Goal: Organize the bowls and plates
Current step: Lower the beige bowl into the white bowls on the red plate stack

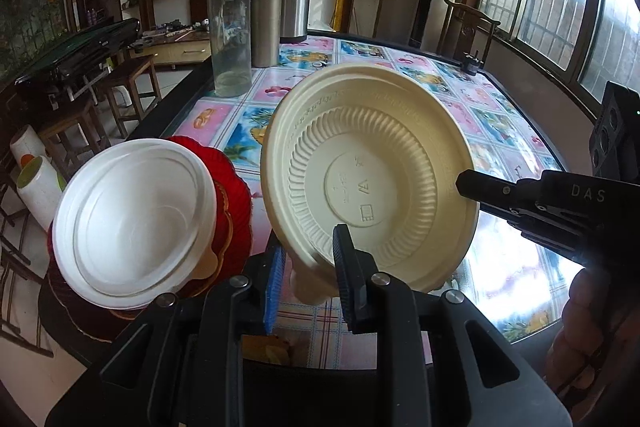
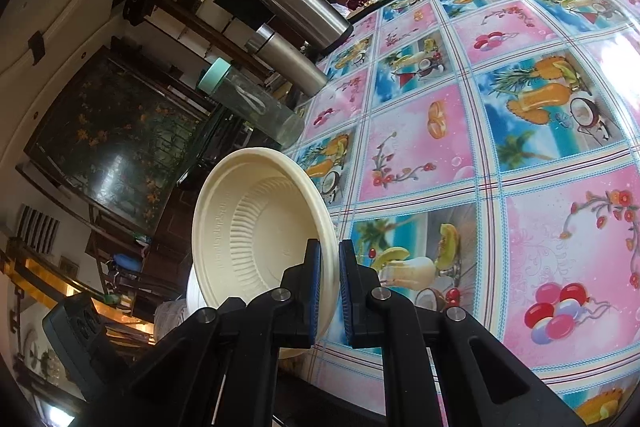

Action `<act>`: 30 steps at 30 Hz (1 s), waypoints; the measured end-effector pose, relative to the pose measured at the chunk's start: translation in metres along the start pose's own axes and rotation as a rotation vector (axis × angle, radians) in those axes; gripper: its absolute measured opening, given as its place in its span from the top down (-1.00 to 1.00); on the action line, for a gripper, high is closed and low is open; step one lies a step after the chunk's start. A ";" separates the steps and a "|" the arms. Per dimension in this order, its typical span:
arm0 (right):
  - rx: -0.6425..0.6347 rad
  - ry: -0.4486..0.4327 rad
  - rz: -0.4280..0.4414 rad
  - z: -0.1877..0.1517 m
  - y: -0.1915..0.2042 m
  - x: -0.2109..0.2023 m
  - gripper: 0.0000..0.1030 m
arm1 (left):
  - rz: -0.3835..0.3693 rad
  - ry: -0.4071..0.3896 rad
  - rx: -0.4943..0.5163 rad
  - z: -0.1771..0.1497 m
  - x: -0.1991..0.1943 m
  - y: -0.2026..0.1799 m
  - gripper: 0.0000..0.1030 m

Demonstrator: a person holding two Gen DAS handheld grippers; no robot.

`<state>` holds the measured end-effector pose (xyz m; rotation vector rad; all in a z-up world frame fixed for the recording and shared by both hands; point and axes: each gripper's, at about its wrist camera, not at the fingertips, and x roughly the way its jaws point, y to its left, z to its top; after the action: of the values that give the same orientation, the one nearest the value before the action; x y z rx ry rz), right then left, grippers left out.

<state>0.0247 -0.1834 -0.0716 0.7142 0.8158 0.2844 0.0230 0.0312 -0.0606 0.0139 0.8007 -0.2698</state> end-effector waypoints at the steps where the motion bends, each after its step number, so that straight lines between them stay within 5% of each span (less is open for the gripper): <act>1: -0.006 0.001 0.004 0.000 0.004 0.001 0.82 | 0.006 -0.006 -0.002 0.001 -0.001 0.002 0.57; 18: -0.102 0.068 0.102 0.004 0.078 0.040 0.81 | 0.146 -0.089 -0.078 0.013 -0.022 0.060 0.56; 30: -0.155 0.192 0.162 -0.011 0.122 0.095 0.81 | 0.192 -0.064 -0.221 0.004 -0.029 0.119 0.57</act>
<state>0.0831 -0.0416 -0.0474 0.6144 0.9082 0.5627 0.0354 0.1528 -0.0478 -0.1245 0.7557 0.0005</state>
